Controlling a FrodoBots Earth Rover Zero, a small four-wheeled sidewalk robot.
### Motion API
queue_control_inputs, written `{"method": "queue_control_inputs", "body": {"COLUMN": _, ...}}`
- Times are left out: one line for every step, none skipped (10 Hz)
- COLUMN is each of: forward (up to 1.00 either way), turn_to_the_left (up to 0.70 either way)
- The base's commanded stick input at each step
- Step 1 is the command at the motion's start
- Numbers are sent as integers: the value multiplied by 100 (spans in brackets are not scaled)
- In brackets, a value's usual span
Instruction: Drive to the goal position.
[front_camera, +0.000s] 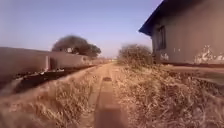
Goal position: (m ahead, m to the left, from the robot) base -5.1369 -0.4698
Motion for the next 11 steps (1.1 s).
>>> {"method": "queue_control_inputs", "body": {"forward": 70, "turn_to_the_left": 0}}
{"method": "queue_control_inputs", "body": {"forward": 70, "turn_to_the_left": 0}}
{"method": "queue_control_inputs", "body": {"forward": 70, "turn_to_the_left": 0}}
{"method": "queue_control_inputs", "body": {"forward": 70, "turn_to_the_left": 0}}
{"method": "queue_control_inputs", "body": {"forward": 70, "turn_to_the_left": 0}}
{"method": "queue_control_inputs", "body": {"forward": 70, "turn_to_the_left": 0}}
{"method": "queue_control_inputs", "body": {"forward": 70, "turn_to_the_left": 0}}
{"method": "queue_control_inputs", "body": {"forward": 70, "turn_to_the_left": 0}}
{"method": "queue_control_inputs", "body": {"forward": 70, "turn_to_the_left": 0}}
{"method": "queue_control_inputs", "body": {"forward": 70, "turn_to_the_left": 0}}
{"method": "queue_control_inputs", "body": {"forward": 70, "turn_to_the_left": 0}}
